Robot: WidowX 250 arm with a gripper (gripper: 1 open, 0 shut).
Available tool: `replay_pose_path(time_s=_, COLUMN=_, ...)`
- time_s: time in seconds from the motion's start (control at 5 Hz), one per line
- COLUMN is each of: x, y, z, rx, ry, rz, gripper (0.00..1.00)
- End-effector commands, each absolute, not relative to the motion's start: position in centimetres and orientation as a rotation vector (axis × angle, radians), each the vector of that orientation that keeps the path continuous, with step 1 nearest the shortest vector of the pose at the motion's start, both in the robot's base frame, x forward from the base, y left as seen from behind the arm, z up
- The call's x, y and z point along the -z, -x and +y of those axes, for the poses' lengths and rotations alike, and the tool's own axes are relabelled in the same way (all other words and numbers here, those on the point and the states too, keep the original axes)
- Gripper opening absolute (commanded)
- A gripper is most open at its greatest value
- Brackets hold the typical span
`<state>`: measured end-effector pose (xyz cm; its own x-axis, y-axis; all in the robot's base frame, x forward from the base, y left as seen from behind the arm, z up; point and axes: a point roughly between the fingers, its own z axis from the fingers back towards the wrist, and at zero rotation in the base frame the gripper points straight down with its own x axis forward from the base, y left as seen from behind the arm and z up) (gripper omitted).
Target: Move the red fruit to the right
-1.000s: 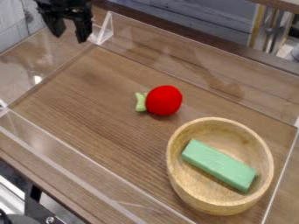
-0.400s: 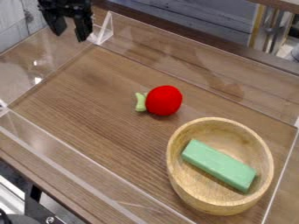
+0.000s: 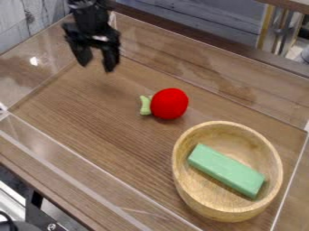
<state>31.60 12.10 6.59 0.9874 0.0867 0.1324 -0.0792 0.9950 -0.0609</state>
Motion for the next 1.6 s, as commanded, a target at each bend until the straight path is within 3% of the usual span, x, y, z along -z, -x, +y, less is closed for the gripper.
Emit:
replay_pose_path(time_s=0.0, x=-8.2, y=-32.7, z=8.4, rx=-0.040, ry=0.051, rz=-0.212, gripper=1.00)
replay_pose_path(time_s=0.2, x=-8.2, y=-31.4, z=6.1, rx=-0.017, ry=0.063, rz=-0.217, gripper=1.00)
replay_pose_path(time_s=0.4, x=-7.9, y=-30.4, z=5.0, rx=-0.003, ry=0.073, rz=-0.219, gripper=0.00)
replay_pose_path(time_s=0.6, x=-6.7, y=-30.1, z=4.1, rx=0.026, ry=0.077, rz=-0.222, gripper=1.00)
replay_pose_path(time_s=1.2, x=-5.1, y=-31.8, z=1.8, rx=0.020, ry=0.077, rz=-0.239, gripper=1.00)
replay_pose_path(time_s=1.4, x=-5.6, y=-32.6, z=2.1, rx=-0.015, ry=0.079, rz=-0.252, gripper=1.00)
